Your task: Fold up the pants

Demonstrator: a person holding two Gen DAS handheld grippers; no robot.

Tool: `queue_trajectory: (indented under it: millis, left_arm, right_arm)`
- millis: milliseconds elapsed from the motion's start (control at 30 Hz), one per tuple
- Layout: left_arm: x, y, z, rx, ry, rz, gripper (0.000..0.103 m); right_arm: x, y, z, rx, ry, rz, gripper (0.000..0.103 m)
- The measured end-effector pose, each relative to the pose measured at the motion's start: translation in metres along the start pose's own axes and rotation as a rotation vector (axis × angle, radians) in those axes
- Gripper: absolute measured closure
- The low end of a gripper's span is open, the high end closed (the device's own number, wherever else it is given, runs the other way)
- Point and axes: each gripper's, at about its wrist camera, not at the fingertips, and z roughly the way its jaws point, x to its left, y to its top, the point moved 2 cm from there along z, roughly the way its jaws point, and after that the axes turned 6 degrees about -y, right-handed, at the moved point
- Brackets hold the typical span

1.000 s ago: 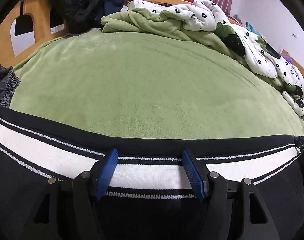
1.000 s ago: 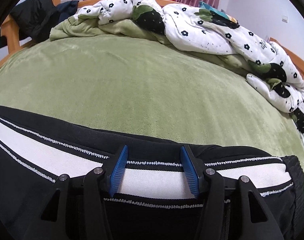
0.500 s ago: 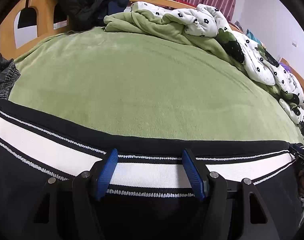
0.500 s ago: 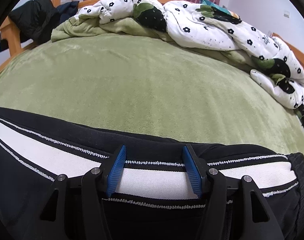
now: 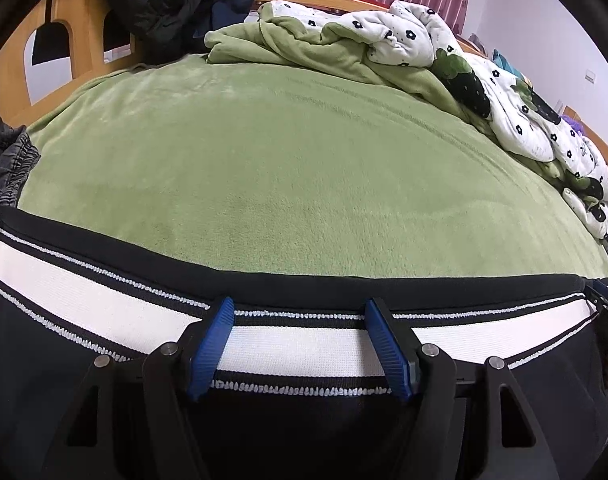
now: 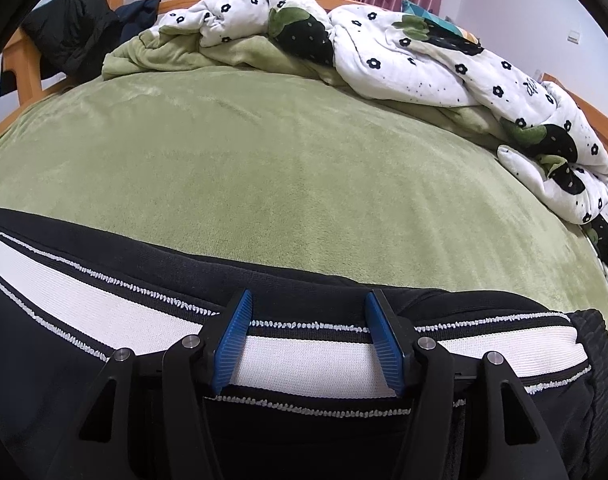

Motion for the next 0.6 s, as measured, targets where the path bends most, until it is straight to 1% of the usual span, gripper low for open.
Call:
queue_trajectory:
  millis: [67, 133, 167, 233, 400, 500, 600]
  left_arm:
    - [0.003, 0.0, -0.001, -0.01, -0.014, -0.017, 0.037]
    - [0.01, 0.001, -0.003, -0.034, -0.006, -0.063, 0.04]
    - [0.014, 0.001, -0.003, -0.041, -0.017, -0.088, 0.043]
    - [0.017, 0.001, -0.003, -0.046, -0.04, -0.107, 0.043]
    - [0.013, 0.0, -0.003, -0.048, -0.018, -0.092, 0.043]
    - [0.012, 0.0, -0.005, -0.049, -0.004, -0.087, 0.042]
    - [0.01, 0.0, -0.01, -0.029, 0.002, -0.067, 0.042]
  right_arm:
    - [0.0, 0.0, -0.001, -0.004, -0.004, -0.002, 0.045]
    - [0.001, 0.0, -0.002, -0.008, -0.012, -0.009, 0.045]
    - [0.001, 0.0, -0.002, -0.009, -0.012, -0.01, 0.045]
    - [0.0, 0.0, -0.002, -0.009, -0.003, -0.002, 0.045]
    - [-0.003, -0.001, -0.003, -0.013, 0.012, 0.013, 0.045]
    - [-0.002, -0.001, -0.004, -0.013, 0.005, 0.015, 0.045]
    - [0.0, 0.0, -0.005, 0.007, -0.014, 0.006, 0.045]
